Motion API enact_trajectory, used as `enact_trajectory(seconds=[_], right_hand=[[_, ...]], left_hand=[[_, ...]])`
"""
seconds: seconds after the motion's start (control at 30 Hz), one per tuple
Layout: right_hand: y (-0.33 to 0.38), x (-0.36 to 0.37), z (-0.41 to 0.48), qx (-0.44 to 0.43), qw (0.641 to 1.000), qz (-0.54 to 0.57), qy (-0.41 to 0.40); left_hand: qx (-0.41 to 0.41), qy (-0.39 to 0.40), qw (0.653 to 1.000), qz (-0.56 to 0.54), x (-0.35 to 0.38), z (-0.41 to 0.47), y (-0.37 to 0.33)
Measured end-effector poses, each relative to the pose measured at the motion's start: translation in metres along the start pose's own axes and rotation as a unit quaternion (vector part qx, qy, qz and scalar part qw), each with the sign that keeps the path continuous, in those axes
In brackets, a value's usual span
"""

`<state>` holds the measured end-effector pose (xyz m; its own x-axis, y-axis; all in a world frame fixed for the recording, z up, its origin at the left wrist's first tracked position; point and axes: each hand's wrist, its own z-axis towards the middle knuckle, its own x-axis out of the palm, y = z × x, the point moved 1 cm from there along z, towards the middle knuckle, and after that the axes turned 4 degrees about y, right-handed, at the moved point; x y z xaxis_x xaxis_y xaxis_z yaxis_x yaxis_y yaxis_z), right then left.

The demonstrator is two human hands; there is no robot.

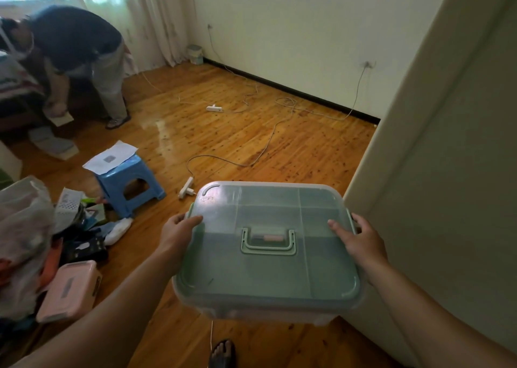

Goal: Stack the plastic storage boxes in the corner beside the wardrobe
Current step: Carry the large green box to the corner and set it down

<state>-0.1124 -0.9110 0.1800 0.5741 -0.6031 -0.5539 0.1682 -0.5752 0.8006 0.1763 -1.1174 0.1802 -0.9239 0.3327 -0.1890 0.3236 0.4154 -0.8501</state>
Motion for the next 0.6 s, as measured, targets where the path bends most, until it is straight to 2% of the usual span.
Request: enact_trajectory(seconds=[0.33,0.6], right_hand=[[0.047,0.034,0.069,0.027,1.000,0.003,-0.015],[0.092,0.063,0.127,0.034,0.997,0.023,-0.064]], left_hand=[[-0.003,0.015,1.000,0.017,0.005,0.090,-0.057],[0.012,0.046,0.998,0.041,0.009,0.178,-0.116]])
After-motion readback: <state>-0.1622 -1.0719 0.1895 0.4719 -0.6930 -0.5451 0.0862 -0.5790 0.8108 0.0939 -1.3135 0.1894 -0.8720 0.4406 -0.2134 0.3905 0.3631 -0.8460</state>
